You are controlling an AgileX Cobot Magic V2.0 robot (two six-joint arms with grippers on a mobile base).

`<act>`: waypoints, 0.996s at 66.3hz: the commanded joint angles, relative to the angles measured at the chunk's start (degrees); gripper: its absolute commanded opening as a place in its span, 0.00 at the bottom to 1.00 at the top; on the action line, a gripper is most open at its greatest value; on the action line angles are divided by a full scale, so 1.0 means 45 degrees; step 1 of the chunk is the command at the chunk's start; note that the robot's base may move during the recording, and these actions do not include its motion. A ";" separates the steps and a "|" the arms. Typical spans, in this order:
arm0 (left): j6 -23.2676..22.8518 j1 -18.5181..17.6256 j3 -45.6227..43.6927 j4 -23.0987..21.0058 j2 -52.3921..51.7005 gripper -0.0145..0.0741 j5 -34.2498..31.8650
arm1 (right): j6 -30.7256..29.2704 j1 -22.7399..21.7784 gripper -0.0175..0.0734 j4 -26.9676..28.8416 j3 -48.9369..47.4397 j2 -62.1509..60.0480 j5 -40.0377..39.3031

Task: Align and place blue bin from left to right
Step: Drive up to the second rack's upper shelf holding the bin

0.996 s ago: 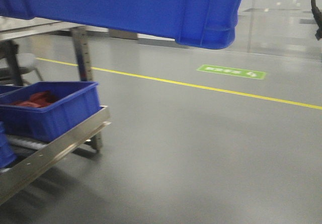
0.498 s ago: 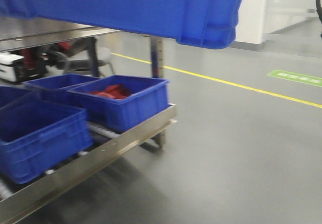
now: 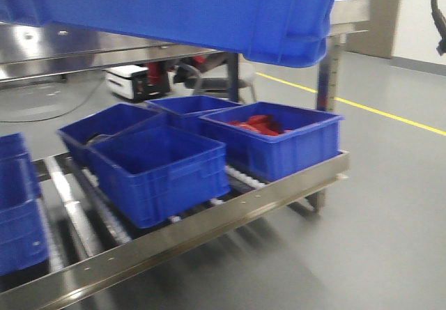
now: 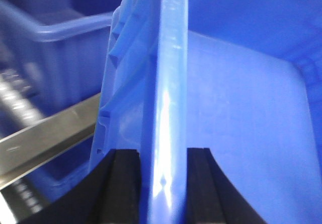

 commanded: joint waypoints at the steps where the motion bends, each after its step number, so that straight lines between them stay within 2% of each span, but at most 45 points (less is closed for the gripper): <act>1: -0.0113 -0.0137 -0.0286 -0.0988 -0.0293 0.04 -0.1707 | -0.0364 0.0086 0.12 0.0566 -0.0190 -0.0240 -0.1206; 66: -0.0113 -0.0137 -0.0286 -0.0988 -0.0293 0.04 -0.1707 | -0.0364 0.0086 0.12 0.0566 -0.0190 -0.0240 -0.1206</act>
